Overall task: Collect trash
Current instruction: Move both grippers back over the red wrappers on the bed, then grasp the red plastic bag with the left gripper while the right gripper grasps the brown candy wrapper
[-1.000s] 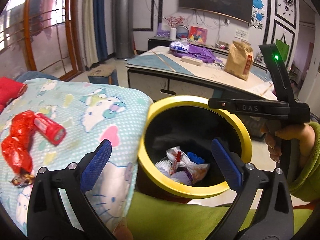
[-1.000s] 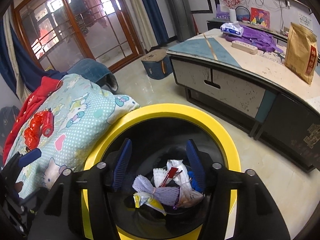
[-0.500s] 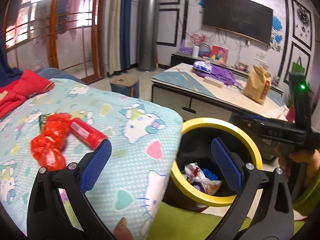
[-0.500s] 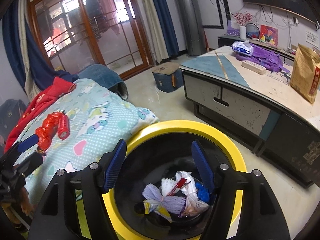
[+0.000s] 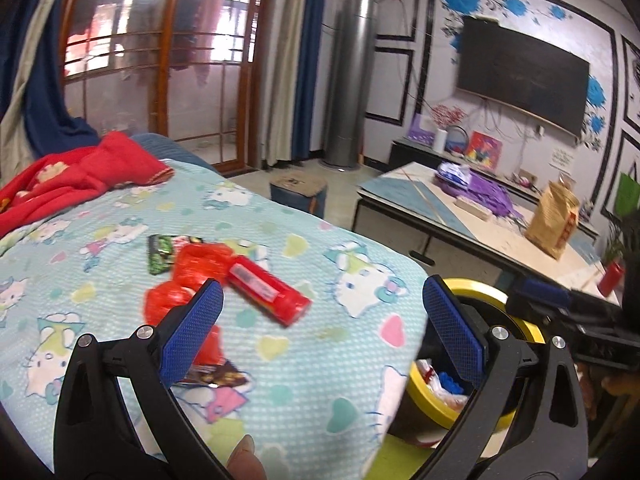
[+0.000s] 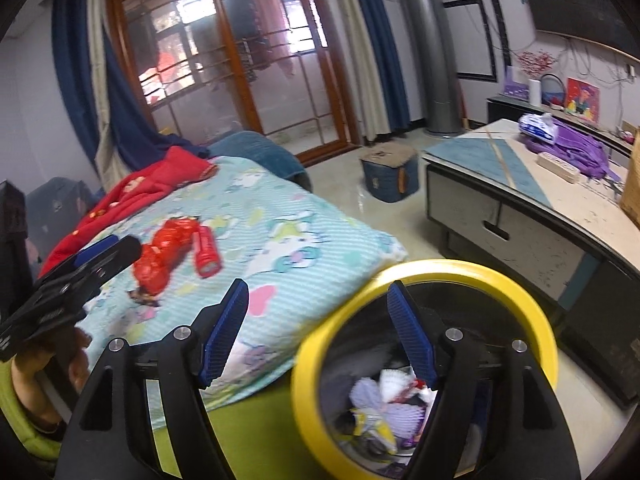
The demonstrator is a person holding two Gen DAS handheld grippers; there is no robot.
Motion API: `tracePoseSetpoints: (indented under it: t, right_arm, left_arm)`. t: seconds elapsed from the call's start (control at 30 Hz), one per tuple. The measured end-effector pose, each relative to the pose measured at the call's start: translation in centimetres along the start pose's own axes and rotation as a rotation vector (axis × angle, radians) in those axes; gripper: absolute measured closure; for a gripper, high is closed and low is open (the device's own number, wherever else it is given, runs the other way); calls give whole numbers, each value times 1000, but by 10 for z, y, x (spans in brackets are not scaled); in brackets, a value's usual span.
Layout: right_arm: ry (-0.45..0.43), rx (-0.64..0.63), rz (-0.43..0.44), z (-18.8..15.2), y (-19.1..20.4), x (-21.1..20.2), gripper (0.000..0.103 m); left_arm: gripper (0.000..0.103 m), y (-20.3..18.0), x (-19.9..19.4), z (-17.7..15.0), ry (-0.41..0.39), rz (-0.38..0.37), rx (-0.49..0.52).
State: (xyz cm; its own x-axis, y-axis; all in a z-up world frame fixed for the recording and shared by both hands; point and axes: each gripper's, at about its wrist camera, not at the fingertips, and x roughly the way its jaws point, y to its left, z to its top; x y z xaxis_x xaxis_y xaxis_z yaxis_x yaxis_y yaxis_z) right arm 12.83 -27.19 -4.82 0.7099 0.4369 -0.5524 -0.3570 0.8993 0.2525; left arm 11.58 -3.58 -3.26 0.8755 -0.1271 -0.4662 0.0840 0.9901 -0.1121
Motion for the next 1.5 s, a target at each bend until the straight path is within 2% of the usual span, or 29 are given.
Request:
tracePoseSetpoints:
  t: [0.57, 1.03, 1.17, 1.3, 1.4, 1.5]
  right_arm:
    - [53, -145, 104, -2, 71, 22, 29]
    - [162, -295, 222, -10, 139, 74, 29]
    - [203, -342, 241, -15, 155, 95, 29]
    - [239, -354, 259, -19, 162, 112, 36]
    - [249, -367, 269, -21, 166, 123, 41]
    - [259, -371, 281, -22, 169, 131, 45]
  left_arm:
    - [11, 69, -19, 13, -57, 107, -144]
    - [11, 122, -11, 6, -8, 135, -239]
    - [11, 140, -2, -1, 39, 111, -299]
    - [12, 155, 6, -8, 74, 51, -360]
    - [20, 160, 14, -12, 100, 6, -390]
    - [24, 160, 22, -15, 122, -43, -406]
